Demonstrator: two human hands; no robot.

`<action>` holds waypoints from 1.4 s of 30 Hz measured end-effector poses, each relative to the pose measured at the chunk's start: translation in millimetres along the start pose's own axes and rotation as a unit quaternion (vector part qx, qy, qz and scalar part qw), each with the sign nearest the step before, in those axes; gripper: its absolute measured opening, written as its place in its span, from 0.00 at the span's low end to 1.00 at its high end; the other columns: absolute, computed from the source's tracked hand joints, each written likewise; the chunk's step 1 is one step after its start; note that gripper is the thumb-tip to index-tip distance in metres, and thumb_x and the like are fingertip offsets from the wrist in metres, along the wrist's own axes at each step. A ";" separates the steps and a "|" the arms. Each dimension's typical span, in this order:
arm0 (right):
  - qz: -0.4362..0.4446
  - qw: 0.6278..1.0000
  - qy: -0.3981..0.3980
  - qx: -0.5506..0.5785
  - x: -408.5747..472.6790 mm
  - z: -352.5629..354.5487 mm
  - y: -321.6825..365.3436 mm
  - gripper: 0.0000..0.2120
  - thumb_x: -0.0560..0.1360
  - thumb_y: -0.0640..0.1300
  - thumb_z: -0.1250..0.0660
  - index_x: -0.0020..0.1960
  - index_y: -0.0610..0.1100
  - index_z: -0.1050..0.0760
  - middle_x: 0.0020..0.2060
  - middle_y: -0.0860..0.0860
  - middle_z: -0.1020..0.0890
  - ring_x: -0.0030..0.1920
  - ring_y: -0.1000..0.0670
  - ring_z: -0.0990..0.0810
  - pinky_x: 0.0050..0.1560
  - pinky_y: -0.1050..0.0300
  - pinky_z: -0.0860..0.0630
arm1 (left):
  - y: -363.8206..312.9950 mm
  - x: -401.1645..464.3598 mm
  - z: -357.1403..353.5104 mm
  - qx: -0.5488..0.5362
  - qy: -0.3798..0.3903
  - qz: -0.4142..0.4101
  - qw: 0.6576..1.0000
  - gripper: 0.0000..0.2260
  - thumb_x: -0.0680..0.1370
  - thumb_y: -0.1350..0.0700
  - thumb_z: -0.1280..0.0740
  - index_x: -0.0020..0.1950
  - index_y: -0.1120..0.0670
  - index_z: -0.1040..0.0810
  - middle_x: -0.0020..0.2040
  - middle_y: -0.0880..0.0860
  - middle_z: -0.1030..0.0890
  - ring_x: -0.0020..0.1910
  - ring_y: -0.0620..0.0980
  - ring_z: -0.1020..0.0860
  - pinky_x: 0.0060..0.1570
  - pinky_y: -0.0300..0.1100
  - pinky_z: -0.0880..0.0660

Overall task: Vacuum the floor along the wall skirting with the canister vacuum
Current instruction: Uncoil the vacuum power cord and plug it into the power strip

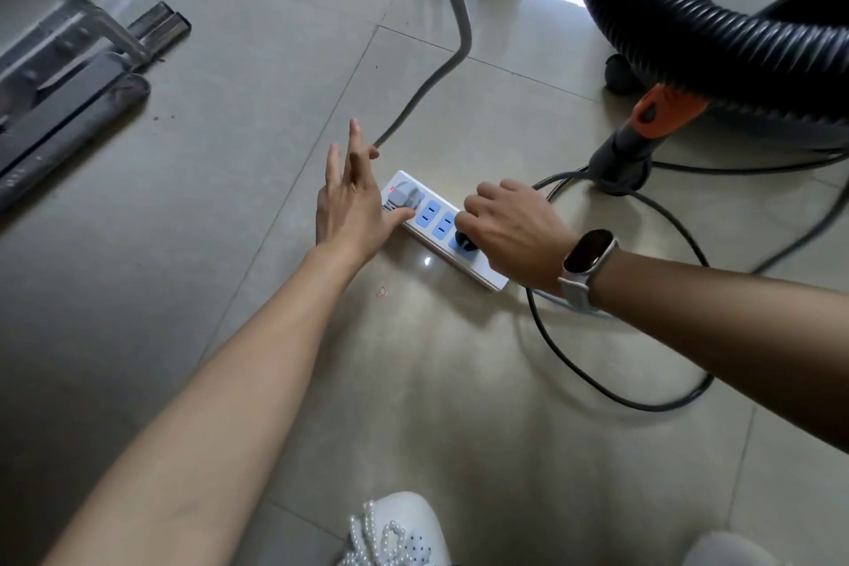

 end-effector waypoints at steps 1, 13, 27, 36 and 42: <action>-0.022 0.999 0.018 0.045 0.3 -3.5 -1.5 0.20 0.66 0.37 0.54 0.33 0.41 0.24 0.28 0.46 0.23 0.30 0.44 0.24 0.30 0.58 0.36 | 1.3 -1.1 -1.0 -0.007 -0.005 -0.001 1.000 0.49 0.71 0.49 0.27 0.77 0.59 0.60 0.74 0.48 0.39 0.77 0.54 0.54 0.65 0.53 0.35; -0.060 0.988 -0.070 0.124 -9.9 -20.9 -13.7 0.14 0.64 0.33 0.47 0.36 0.42 0.23 0.29 0.48 0.25 0.27 0.46 0.28 0.29 0.61 0.39 | 1.2 -8.3 -5.1 0.055 -0.024 -0.014 0.998 0.42 0.76 0.45 0.34 0.77 0.51 0.61 0.78 0.47 0.59 0.76 0.52 0.63 0.73 0.53 0.56; -0.184 0.952 0.046 0.241 22.3 -28.4 9.8 0.28 0.78 0.38 0.41 0.76 0.46 0.45 0.61 0.46 0.27 0.60 0.43 0.29 0.58 0.49 0.35 | 46.0 17.4 27.9 0.152 -0.029 0.118 0.981 0.39 0.79 0.50 0.37 0.77 0.53 0.62 0.78 0.48 0.60 0.77 0.50 0.60 0.72 0.59 0.57; -0.360 0.865 0.083 0.339 -100.9 -57.2 -57.2 0.17 0.79 0.37 0.44 0.67 0.39 0.31 0.57 0.39 0.22 0.57 0.38 0.24 0.55 0.51 0.30 | 6.3 -44.7 24.3 0.072 -0.092 0.093 0.989 0.29 0.78 0.58 0.41 0.76 0.62 0.47 0.78 0.59 0.49 0.77 0.55 0.51 0.74 0.55 0.55; -0.402 0.777 0.215 0.434 -178.7 -70.3 -55.5 0.14 0.78 0.34 0.43 0.62 0.37 0.28 0.44 0.43 0.19 0.41 0.45 0.20 0.42 0.57 0.25 | -107.3 -110.9 -34.6 0.126 -0.052 -0.238 0.962 0.27 0.73 0.55 0.44 0.72 0.58 0.38 0.72 0.60 0.33 0.72 0.58 0.40 0.65 0.66 0.40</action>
Point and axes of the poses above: each hand's wrist, its own x-axis towards the middle knuckle, its own z-axis out of the back of the hand, y = z × x, the point moved 9 cm from there along x, towards the middle knuckle
